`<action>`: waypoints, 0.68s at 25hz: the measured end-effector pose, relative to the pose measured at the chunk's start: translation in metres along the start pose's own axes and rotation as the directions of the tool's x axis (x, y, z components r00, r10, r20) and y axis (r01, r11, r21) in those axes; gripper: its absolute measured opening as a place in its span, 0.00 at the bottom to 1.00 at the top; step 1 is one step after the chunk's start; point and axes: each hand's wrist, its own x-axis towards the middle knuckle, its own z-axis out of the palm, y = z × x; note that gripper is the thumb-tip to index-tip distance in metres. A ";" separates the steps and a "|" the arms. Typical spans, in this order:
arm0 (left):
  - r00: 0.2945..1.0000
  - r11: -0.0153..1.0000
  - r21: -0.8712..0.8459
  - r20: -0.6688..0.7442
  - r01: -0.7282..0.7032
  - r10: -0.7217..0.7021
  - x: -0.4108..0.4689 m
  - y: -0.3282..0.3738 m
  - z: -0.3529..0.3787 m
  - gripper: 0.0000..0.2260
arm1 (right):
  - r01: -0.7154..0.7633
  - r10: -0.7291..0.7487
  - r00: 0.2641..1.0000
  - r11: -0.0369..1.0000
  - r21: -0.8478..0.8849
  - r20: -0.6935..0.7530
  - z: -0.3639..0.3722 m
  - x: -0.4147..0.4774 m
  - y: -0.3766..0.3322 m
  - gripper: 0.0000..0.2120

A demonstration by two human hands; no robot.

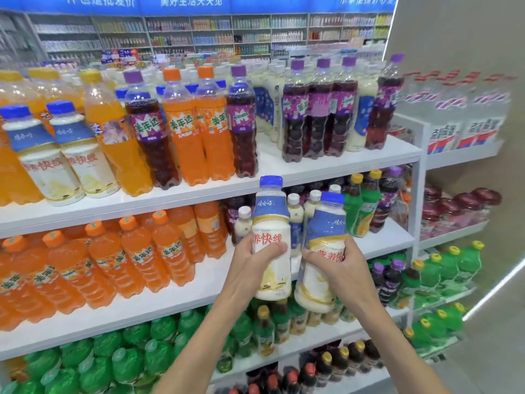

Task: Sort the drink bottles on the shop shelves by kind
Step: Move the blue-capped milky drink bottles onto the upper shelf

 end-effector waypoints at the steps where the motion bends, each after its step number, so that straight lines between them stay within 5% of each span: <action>1: 1.000 1.000 -0.001 -0.002 -0.001 0.001 0.005 0.001 0.014 0.18 | 0.003 -0.003 1.000 1.000 -0.001 0.004 -0.013 0.006 -0.002 0.25; 10: 0.999 0.996 -0.079 0.001 -0.043 0.043 0.044 0.008 0.148 0.17 | 0.063 -0.063 0.996 0.998 0.009 0.068 -0.137 0.067 -0.016 0.20; 17: 0.999 0.995 -0.086 0.010 -0.049 0.050 0.085 0.016 0.187 0.22 | 0.085 -0.085 0.992 0.996 0.003 0.096 -0.183 0.117 -0.023 0.20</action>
